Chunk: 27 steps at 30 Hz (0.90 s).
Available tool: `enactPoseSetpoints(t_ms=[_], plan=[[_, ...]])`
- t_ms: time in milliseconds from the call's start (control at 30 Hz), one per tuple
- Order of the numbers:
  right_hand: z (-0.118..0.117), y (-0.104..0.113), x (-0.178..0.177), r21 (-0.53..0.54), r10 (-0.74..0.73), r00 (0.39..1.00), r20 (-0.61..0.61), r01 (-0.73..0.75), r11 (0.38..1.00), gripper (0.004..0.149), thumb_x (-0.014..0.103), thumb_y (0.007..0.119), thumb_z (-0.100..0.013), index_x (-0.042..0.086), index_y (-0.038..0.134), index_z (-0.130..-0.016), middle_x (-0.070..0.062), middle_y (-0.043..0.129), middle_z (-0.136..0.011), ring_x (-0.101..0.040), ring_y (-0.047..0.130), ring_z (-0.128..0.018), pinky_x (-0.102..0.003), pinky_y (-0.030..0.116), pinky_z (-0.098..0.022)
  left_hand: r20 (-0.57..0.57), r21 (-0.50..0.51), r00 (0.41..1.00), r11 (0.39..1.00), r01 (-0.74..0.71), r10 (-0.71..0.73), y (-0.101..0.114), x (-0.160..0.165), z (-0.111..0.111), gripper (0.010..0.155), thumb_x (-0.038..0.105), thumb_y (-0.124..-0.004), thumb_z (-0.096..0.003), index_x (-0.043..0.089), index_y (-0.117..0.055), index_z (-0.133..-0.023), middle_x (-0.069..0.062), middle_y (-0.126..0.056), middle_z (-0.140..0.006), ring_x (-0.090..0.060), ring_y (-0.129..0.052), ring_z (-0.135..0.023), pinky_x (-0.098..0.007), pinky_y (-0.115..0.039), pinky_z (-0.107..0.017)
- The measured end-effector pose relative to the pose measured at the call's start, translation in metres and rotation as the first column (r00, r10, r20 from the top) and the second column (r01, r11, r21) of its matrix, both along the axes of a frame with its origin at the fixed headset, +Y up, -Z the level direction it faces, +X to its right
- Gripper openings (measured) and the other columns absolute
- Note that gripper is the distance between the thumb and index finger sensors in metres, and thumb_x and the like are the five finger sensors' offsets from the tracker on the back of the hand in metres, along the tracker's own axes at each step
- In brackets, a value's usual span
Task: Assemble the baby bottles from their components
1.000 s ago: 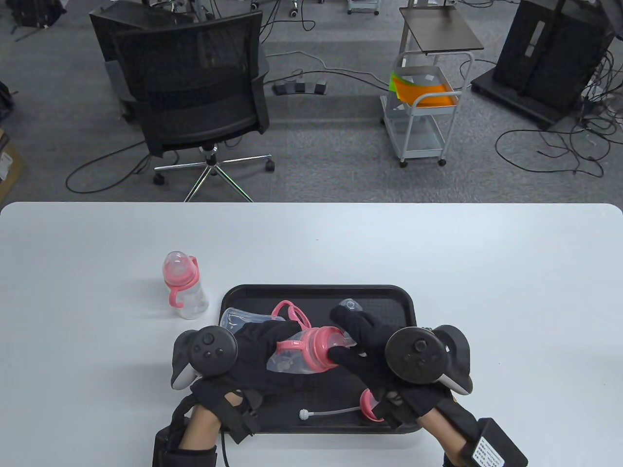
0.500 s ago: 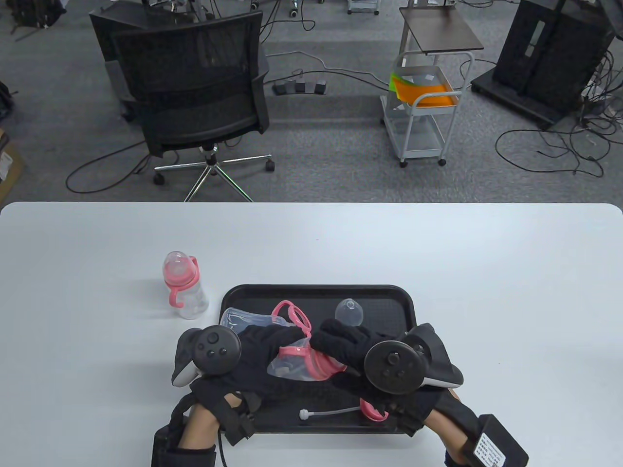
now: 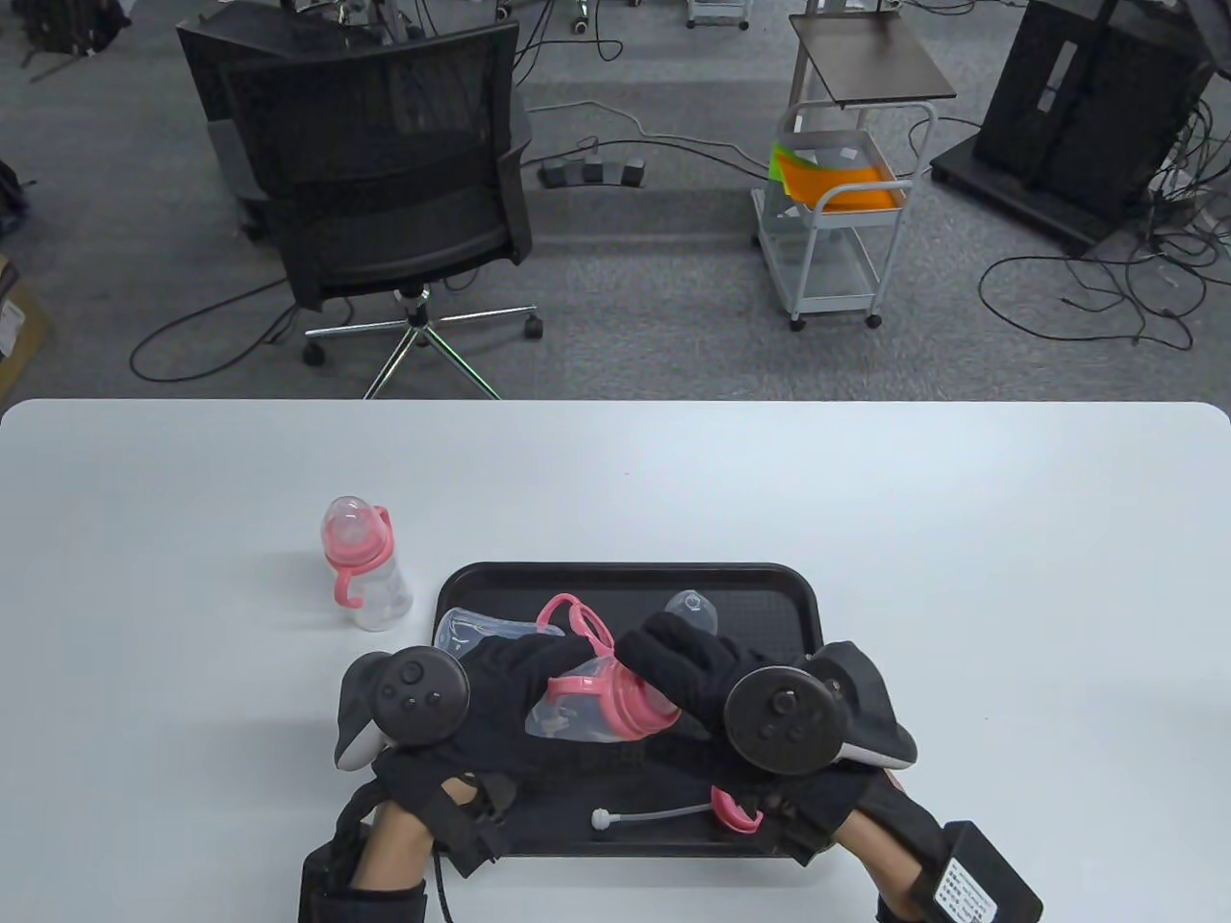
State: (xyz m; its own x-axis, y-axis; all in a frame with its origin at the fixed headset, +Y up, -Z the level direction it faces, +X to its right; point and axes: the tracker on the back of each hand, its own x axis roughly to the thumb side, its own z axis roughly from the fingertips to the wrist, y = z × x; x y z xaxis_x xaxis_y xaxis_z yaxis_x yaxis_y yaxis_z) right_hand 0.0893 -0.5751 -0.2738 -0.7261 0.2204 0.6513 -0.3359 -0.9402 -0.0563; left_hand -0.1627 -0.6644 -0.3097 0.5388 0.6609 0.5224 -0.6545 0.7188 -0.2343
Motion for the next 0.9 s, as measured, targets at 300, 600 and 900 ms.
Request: enactPoseSetpoints(t_ms=[300,600,900], plan=[[-0.013,-0.011,0.009,-0.118,-0.185,0.978,0.099,0.196,0.973,0.088,0.064,0.073,-0.036,0.01,0.056,-0.105,-0.024,0.083,-0.088,-0.034,0.105,-0.058,-0.044,0.094,-0.037,-0.064,0.065,0.996,0.996,0.068,-0.064,0.004,0.005,0.005,0.098,0.057,-0.112,-0.0306,0.024,-0.065,-0.11,-0.005,-0.071,-0.107,-0.036,-0.081,-0.099,-0.076,-0.042,-0.076],[-0.003,-0.005,0.0,-0.011,-0.109,0.993,0.049,0.11,0.994,0.08,0.048,0.091,-0.035,0.016,0.063,-0.103,-0.023,0.079,-0.092,-0.032,0.104,-0.063,-0.041,0.095,-0.043,-0.074,0.084,0.996,0.994,0.064,-0.058,0.005,0.006,0.007,0.098,0.057,-0.112,-0.0301,0.024,-0.065,-0.11,-0.005,-0.071,-0.107,-0.035,-0.082,-0.099,-0.076,-0.042,-0.076],[-0.005,-0.008,0.001,-0.011,-0.181,0.976,0.125,0.184,0.983,0.081,0.051,0.092,-0.034,0.009,0.068,-0.099,-0.025,0.086,-0.083,-0.029,0.108,-0.055,-0.038,0.098,-0.038,-0.154,0.155,0.982,0.979,0.134,-0.11,0.008,0.012,0.012,0.099,0.057,-0.113,-0.0284,0.023,-0.067,-0.108,-0.005,-0.073,-0.104,-0.035,-0.085,-0.097,-0.076,-0.043,-0.077]])
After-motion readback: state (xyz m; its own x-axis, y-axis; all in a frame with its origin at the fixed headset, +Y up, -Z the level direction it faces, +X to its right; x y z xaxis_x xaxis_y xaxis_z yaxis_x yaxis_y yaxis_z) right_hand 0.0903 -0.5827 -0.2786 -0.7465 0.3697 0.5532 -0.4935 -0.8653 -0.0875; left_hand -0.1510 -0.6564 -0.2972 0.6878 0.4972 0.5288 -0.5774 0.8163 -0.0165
